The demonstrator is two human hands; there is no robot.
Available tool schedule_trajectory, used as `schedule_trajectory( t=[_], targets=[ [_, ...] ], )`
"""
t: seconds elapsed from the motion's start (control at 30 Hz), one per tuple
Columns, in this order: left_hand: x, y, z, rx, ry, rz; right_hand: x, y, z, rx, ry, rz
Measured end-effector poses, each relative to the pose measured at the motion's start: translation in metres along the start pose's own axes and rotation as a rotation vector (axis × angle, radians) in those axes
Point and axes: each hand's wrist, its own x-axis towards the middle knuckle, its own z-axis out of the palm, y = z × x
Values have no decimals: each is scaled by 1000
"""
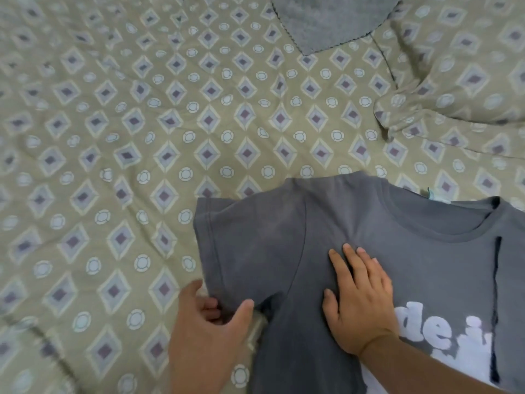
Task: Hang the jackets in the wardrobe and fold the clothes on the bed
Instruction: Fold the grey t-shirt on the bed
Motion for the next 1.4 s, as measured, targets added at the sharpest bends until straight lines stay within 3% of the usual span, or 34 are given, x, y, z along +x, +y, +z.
schedule_trajectory(
  t=[0.1, 0.2, 0.27, 0.37, 0.4, 0.47, 0.6, 0.77, 1.0, 1.1, 1.17, 1.27, 1.4],
  targets=[
    [16, 23, 0, 270, -189, 7, 0, -1, 0, 6, 13, 11],
    [22, 31, -1, 103, -292, -43, 0, -2, 0, 11, 19, 13],
    [18, 35, -3, -134, -241, -169, 0, -2, 1, 5, 20, 16],
    [5, 17, -10, -481, 46, -238, -1, -2, 3, 3, 36, 20],
    [-3, 13, -9, -565, 69, -299, -1, -1, 4, 2, 44, 16],
    [-23, 2, -1, -677, -74, -383, 0, -1, 5, 3, 57, 11],
    [-49, 6, 28, -689, -266, -451, -1, -2, 6, -3, 72, 11],
    [-33, 19, 47, -778, -205, -493, -1, -2, 4, -2, 60, 14],
    [-38, -5, 33, -681, -31, -656, -1, -3, 1, -8, 9, 28],
    [-37, -1, 20, -801, 18, -702, -1, -4, 0, -1, 6, 35],
    [-30, 2, 11, -776, 179, -589, -1, -4, -1, 0, 3, 34],
    [-10, 16, -4, -445, 328, -254, -1, -4, -2, -1, -6, 35],
    [52, 60, -6, -52, 229, 38, -1, -2, 0, 2, -5, 33]
  ],
)
